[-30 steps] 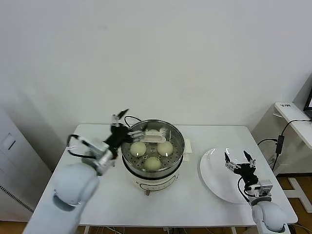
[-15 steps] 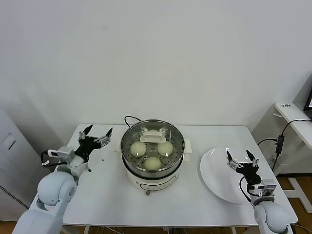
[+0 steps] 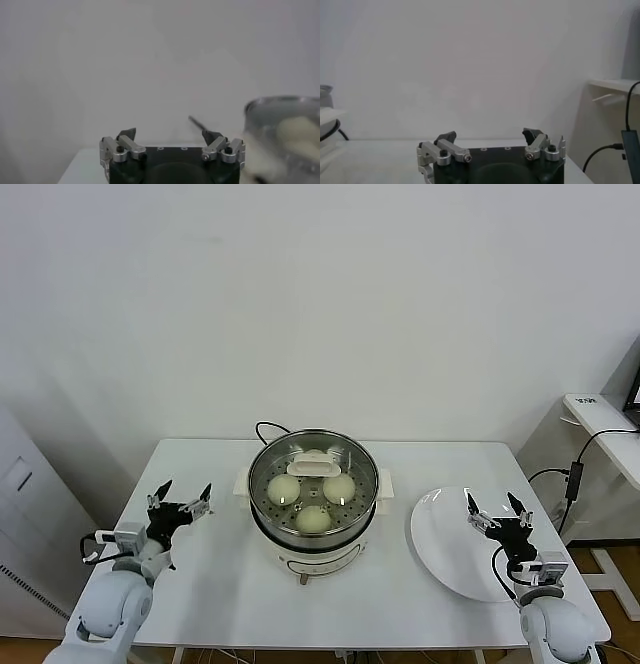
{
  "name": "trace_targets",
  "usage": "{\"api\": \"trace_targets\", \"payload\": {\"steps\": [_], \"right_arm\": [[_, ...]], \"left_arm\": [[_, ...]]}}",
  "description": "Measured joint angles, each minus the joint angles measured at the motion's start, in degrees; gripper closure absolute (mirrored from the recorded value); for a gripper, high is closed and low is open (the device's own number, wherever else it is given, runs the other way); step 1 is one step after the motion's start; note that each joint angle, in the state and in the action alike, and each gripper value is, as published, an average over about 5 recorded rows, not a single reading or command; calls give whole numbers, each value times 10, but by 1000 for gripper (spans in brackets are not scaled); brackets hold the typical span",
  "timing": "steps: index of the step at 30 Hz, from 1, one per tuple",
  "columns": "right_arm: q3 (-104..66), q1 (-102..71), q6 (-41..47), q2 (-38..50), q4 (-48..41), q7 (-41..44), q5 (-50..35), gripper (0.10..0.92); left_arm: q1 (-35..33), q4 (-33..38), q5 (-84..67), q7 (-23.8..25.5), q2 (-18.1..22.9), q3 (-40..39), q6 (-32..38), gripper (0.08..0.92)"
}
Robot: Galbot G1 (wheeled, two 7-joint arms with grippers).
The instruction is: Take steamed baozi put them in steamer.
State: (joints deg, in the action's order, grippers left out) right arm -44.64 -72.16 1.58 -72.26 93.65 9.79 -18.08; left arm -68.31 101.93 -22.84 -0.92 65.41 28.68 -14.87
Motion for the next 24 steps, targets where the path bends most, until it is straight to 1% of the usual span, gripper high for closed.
{"api": "trace_targets", "payload": {"steps": [24], "right_arm": [[-4,-12,15,-7,4,0,15,203]], "left_arm": [[-28,15,-30,-5,10,12,-12,177]]}}
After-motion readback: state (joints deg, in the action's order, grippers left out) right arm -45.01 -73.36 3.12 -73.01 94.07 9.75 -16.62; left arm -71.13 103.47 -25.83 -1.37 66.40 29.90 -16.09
